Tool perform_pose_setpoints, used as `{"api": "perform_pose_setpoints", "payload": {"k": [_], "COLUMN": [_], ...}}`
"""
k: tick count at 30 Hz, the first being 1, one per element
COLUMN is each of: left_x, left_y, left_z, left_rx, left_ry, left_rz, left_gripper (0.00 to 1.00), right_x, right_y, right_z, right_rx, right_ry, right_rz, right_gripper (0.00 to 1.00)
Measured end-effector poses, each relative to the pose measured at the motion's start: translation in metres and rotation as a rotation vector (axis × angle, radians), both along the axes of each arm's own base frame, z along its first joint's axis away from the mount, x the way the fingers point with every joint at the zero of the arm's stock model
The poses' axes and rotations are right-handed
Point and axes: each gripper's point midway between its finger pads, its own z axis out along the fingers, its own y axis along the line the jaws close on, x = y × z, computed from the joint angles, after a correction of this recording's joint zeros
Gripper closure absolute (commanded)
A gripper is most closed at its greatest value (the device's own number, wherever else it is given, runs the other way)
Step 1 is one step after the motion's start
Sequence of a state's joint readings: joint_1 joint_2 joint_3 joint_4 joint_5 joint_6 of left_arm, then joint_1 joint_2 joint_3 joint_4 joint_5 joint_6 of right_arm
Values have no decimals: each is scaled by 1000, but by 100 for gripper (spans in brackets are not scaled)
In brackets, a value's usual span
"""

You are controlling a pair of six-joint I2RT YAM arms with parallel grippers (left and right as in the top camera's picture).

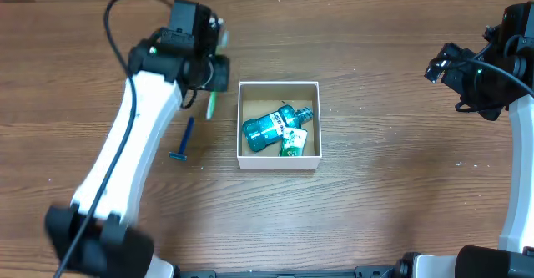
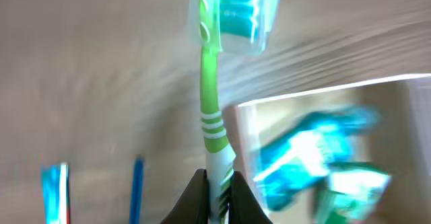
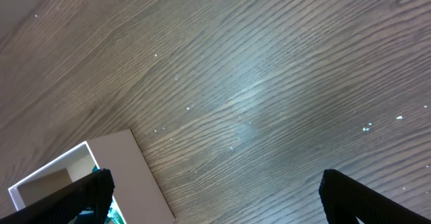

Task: Pack container
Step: 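Grasp the green toothbrush with the left gripper and drop it in box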

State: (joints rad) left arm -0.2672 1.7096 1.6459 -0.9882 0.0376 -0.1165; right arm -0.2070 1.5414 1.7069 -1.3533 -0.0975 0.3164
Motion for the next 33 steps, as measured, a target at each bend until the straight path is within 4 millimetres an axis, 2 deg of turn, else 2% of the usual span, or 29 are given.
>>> {"api": "perform_pose_setpoints", "payload": {"k": [1, 2, 4, 5, 7, 9, 13, 16, 17, 18, 20, 23, 26, 27, 28, 29, 32, 33], "left_x": [-7, -15, -32, -38, -46, -44, -44, -48, -50, -51, -54, -59, -68, -71, -71, -66, -61, -60], "left_y": [-22, -41, -78, -92, -117, -130, -130, -127, -126, -125, -123, -120, -113, -106, -104, -95, -65, -40], "left_z": [35, 55, 70, 68, 51, 20, -57, -98, -107, -114, -120, -121, -122, -116, -110, -83, 0, 34], "left_rx": [-11, -8, 15, 31, 69, 106, 165, 195, 201, 207, 213, 219, 227, 248, 253, 272, 246, 217], "left_ry": [-105, -174, -242, -249, -230, -167, 52, 169, 195, 218, 244, 270, 317, 325, 313, 241, 40, -31], "left_rz": [-94, -187, -361, -430, -554, -620, -640, -647, -648, -649, -649, -647, -627, -594, -579, -514, -350, -242], "left_gripper": [96, 96, 96, 96, 96, 96, 96, 95, 86, 67, 39, 28, 25, 23, 16, 12, 9, 6], "right_x": [0, 0, 0, 0, 0, 0, 0, 0, 0, 0, 0, 0, 0, 0, 0, 0, 0, 0], "right_y": [0, 0, 0, 0, 0, 0, 0, 0, 0, 0, 0, 0, 0, 0, 0, 0, 0, 0], "right_z": [0, 0, 0, 0, 0, 0, 0, 0, 0, 0, 0, 0, 0, 0, 0, 0, 0, 0], "right_rx": [0, 0, -1, -1, -1, -1, -2, -1, -1, -2, -1, -1, -1, -1, -1, -1, -1, -1], "right_ry": [0, 0, 0, 0, 1, 0, 0, 1, 1, 0, 0, 0, 0, 0, 0, 0, 0, 0], "right_rz": [0, 0, 2, 2, 2, 2, 2, 2, 2, 3, 2, 2, 2, 2, 2, 2, 2, 3], "right_gripper": [0, 0, 0, 0, 0, 0, 0, 0, 0, 0, 0, 0, 0, 0, 0, 0, 0, 0]}}
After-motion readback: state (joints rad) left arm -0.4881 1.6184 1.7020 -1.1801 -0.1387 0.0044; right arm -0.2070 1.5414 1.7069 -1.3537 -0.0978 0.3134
